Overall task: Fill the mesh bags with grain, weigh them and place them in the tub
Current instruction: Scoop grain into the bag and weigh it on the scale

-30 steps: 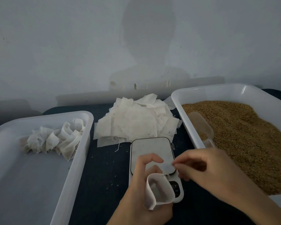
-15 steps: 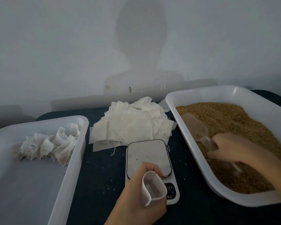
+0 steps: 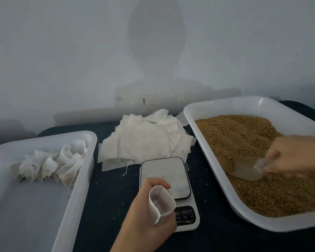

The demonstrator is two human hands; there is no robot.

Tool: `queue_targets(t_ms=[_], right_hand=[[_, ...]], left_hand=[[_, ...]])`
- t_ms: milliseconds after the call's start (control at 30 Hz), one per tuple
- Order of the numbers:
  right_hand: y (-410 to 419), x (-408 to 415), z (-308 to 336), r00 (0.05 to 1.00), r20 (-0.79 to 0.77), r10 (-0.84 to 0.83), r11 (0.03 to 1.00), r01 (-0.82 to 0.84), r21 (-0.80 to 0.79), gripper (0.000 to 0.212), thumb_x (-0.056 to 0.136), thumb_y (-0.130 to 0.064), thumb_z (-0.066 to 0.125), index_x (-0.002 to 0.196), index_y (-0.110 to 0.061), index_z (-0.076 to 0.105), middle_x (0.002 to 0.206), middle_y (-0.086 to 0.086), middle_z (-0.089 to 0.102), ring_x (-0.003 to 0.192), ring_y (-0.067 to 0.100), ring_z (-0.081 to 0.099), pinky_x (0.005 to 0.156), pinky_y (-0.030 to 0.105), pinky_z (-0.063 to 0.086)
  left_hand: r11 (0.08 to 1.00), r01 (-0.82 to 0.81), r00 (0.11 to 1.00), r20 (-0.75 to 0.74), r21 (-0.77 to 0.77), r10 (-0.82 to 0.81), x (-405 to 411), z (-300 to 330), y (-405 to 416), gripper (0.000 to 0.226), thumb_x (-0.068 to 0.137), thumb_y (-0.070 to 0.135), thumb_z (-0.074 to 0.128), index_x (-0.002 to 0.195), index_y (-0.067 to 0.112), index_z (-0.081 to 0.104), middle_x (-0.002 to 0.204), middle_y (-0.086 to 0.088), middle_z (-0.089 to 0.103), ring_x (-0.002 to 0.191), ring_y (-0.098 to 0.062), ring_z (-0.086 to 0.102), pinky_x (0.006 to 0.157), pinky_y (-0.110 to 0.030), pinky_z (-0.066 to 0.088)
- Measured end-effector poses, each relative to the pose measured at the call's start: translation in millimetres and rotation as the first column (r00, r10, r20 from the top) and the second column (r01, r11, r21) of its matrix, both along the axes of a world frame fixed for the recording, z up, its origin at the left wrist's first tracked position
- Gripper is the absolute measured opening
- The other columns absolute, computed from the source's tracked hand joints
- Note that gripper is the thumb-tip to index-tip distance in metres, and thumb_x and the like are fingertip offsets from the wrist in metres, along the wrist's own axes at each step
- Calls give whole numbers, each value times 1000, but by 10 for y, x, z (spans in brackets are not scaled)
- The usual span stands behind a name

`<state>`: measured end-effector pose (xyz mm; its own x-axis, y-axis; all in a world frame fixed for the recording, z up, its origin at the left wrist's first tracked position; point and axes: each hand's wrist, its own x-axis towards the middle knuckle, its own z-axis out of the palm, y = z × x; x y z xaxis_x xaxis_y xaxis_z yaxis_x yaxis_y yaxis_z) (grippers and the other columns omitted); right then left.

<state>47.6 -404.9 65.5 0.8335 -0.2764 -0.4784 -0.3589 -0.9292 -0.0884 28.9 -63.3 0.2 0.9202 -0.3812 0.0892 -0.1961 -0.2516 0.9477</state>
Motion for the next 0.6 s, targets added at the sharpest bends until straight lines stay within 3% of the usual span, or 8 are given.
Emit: queue_targets(t_ms=[133,233,333,400,600], right_hand=[[136,-69,-212,996,93,9,1000,-7,-27,22,93,-49,49,100,-33,62,63,-5,64,50,-2,63,52,12,45],[52,-210,-307,980,185,-69,996,58,65,15,94,-43,52,99,-34,62,67,-4,68,53,-4,64,49,12,44],[-48,-377,-337,918,364,-160,978,98,182,5,90,-38,60,93,-41,61,64,-8,69,54,0,65,52,18,48],[-70,-461,-294,889,426,-167,975,85,207,15,86,-35,65,88,-48,59,65,-14,70,57,4,66,57,23,50],[168,-529,-169,799,559,-220,928,-5,373,12,80,-36,65,87,-46,64,74,-2,72,70,25,68,71,41,53]], left_hand=[[999,-12,1000,-15,33,12,-3,-27,-4,43,61,14,59,87,46,52,77,14,61,67,-1,57,67,-22,49],[1000,-14,1000,-15,28,14,-3,-26,22,41,61,15,61,88,45,53,79,13,62,70,-1,58,69,-20,50],[1000,-1,1000,-17,1,1,-10,-8,34,41,61,14,63,96,33,55,78,11,62,70,-4,58,67,-21,49],[1000,-6,999,-35,-6,6,-12,-5,26,42,60,13,62,99,27,56,76,10,60,69,-6,56,65,-22,49],[999,-32,999,-41,-33,31,58,50,-40,39,64,11,62,90,39,55,75,8,59,62,-6,55,58,-24,51]])
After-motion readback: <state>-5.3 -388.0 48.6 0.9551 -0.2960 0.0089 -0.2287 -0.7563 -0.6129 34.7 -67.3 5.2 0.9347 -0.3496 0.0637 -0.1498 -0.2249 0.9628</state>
